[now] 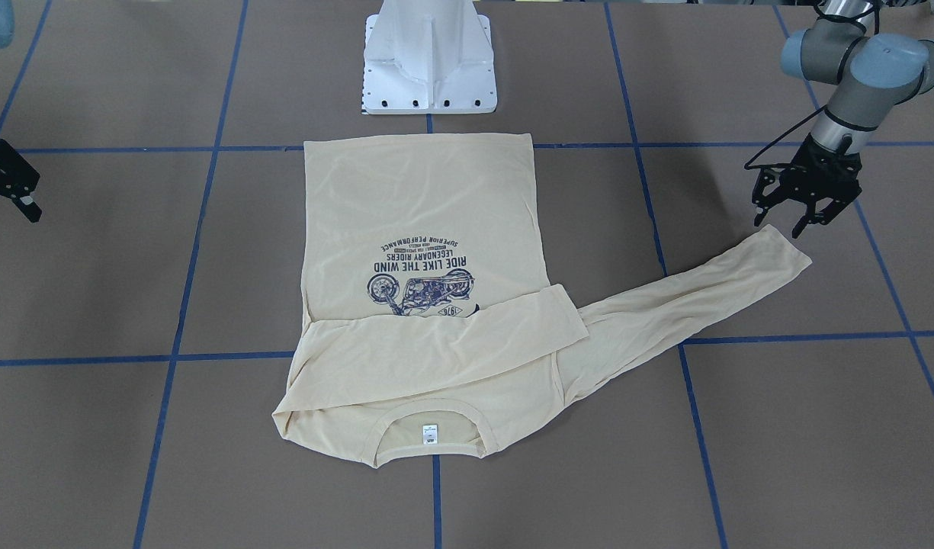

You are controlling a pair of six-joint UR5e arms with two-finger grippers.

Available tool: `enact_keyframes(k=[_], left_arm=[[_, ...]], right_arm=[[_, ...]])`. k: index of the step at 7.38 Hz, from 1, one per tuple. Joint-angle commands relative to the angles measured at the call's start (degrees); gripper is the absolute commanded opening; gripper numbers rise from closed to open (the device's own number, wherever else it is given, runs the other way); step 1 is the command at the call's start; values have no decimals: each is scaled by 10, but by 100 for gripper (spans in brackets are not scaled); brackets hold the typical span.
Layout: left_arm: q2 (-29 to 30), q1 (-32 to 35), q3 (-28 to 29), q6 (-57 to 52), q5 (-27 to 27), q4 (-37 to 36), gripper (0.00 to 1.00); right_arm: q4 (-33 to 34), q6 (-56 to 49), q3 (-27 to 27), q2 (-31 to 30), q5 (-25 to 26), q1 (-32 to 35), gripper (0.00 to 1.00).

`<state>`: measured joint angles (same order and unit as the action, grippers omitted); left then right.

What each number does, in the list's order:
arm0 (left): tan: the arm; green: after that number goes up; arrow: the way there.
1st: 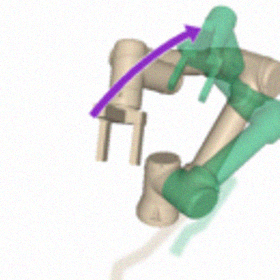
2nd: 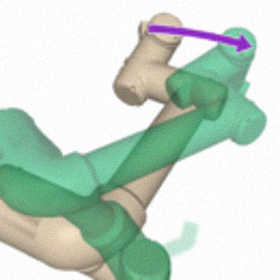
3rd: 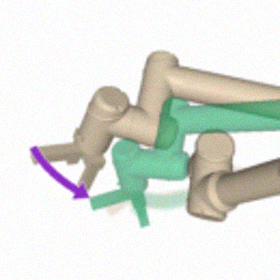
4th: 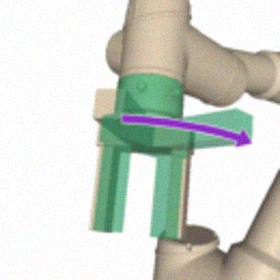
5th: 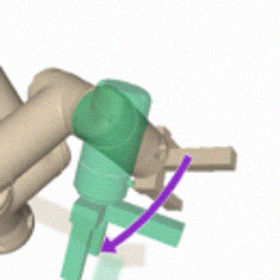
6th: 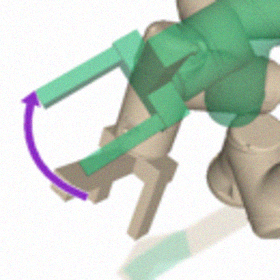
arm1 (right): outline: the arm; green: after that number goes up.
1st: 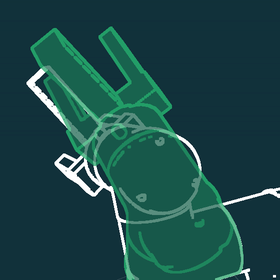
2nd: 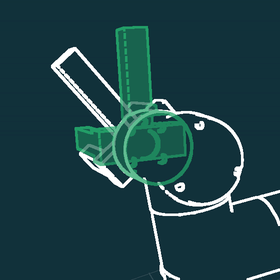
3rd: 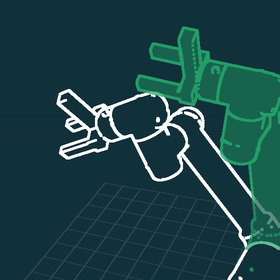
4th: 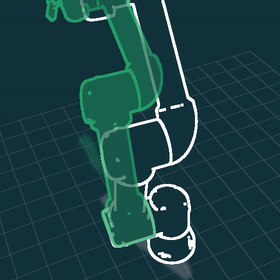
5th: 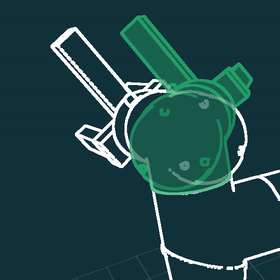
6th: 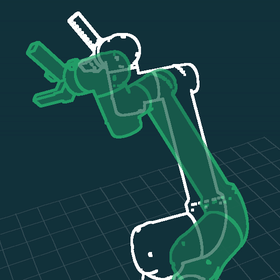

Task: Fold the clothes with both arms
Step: 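Withdraw the right gripper while the left gripper grasps the other sleeve cuff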

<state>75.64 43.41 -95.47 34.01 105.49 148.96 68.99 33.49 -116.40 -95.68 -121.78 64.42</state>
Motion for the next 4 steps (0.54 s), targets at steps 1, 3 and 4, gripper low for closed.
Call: enact_keyframes(k=[1, 3, 4], left_arm=[[0, -2, 2, -1, 0, -1, 66], [3, -2, 9, -1, 0, -1, 60], [4, -2, 9, -1, 0, -1, 59]], right_arm=[[0, 1, 0, 1, -3, 0, 100], [0, 1, -1, 0, -4, 0, 100], [0, 1, -1, 0, -4, 0, 100]])
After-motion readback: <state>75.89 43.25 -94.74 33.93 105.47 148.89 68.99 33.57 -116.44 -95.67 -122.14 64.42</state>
